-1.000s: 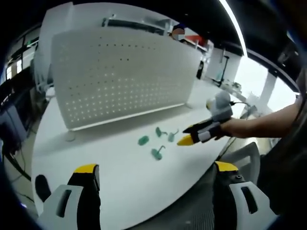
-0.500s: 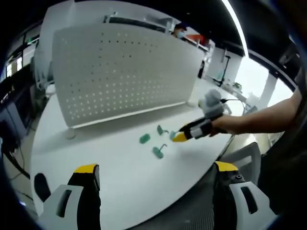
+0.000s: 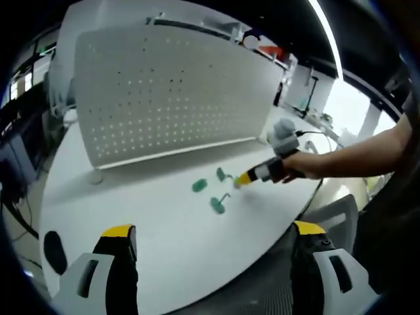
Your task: Insert the hook assembly into the mounting plate slot until the hook locks in place.
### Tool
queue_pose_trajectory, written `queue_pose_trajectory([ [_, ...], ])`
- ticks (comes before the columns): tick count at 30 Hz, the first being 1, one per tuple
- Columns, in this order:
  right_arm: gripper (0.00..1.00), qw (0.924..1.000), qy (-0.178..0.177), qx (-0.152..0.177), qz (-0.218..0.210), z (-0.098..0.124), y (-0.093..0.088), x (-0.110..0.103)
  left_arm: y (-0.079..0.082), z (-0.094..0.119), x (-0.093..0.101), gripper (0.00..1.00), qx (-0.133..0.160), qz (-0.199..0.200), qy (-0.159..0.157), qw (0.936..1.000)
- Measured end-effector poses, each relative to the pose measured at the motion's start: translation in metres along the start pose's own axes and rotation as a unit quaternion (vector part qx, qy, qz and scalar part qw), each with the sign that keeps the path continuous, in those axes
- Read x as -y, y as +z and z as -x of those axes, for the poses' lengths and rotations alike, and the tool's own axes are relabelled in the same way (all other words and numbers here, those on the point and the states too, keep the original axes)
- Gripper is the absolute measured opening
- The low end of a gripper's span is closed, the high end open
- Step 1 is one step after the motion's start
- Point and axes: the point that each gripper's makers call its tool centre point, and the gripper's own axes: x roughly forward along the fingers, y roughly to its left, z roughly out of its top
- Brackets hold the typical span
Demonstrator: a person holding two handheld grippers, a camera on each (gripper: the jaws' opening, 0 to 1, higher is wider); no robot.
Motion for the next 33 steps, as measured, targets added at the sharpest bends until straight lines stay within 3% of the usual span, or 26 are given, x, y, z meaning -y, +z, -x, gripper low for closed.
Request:
queue_pose_trajectory([
  [3,0.18,0.9995,0.005,-0.008,-0.032,-0.001,0.001,0.002,0.003,-0.001,-0.001,0.98,0.003,0.000,-0.001,1.0000],
  [14,0.07,0.9988,-0.010,-0.026,-0.040,-0.002,0.000,0.010,0.004,-0.006,0.000,0.99,-0.001,-0.002,-0.006,1.0000],
  [24,0.01,0.9986,-0.007,-0.029,-0.044,-0.002,0.005,0.007,0.001,-0.007,0.000,0.98,-0.003,0.001,-0.006,1.0000],
  [27,0.00,0.9993,-0.012,-0.030,-0.021,-0.002,0.006,0.007,0.002,-0.007,0.001,0.98,-0.002,0.002,-0.007,1.0000],
  [33,0.00,0.9989,-0.009,-0.030,-0.034,-0.002,0.005,0.007,0.005,-0.006,0.002,0.98,0.002,0.001,-0.007,1.0000],
])
